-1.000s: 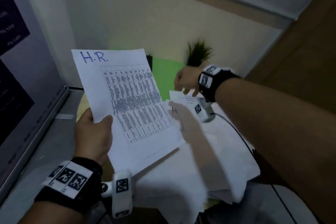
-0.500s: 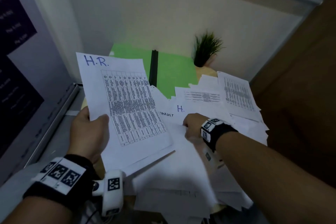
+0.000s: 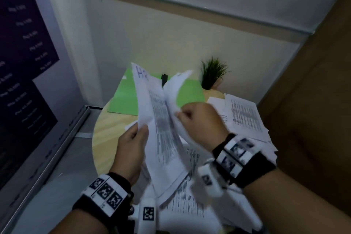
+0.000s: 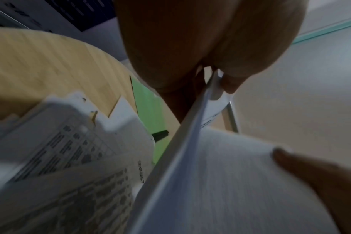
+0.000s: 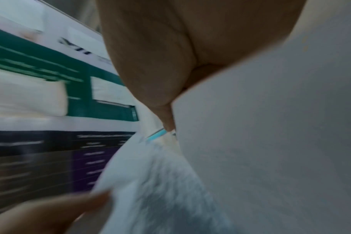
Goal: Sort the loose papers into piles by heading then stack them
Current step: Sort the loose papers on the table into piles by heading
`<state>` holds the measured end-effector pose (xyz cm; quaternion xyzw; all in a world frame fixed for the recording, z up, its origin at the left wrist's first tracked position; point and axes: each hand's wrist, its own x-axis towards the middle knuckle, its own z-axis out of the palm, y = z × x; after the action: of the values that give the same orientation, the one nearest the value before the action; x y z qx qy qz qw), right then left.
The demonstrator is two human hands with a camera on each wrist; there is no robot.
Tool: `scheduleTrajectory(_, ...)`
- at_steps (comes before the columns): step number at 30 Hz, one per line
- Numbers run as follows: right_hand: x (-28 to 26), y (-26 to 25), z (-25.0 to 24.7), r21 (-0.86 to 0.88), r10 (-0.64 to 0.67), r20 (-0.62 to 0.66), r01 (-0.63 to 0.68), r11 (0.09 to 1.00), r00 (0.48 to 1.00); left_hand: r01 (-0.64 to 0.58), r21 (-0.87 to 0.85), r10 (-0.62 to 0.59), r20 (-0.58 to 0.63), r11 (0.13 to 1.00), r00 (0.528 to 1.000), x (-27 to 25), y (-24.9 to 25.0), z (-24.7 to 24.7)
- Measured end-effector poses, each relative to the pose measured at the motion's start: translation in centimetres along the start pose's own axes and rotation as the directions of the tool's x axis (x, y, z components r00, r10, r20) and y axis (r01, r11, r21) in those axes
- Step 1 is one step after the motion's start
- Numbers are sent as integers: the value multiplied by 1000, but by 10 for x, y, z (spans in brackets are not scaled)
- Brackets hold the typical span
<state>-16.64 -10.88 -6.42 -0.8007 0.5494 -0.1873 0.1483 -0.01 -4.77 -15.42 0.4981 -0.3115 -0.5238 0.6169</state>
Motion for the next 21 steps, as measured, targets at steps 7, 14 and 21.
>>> scheduleTrajectory(7, -47, -30, 79, 378, -258, 86, 208, 902, 962, 13, -175, -12, 8, 985, 1000, -5, 0, -4)
scheduleTrajectory(14, -25, 49, 27, 650, 322, -33, -225, 726, 946, -116, 4, 115, 76, 993, 990, 6, 32, -22)
scheduleTrajectory(21, -23, 73, 8, 702, 334, -211, -96, 706, 919, -336, 393, 287, 180, 856, 941, 19, 47, 22)
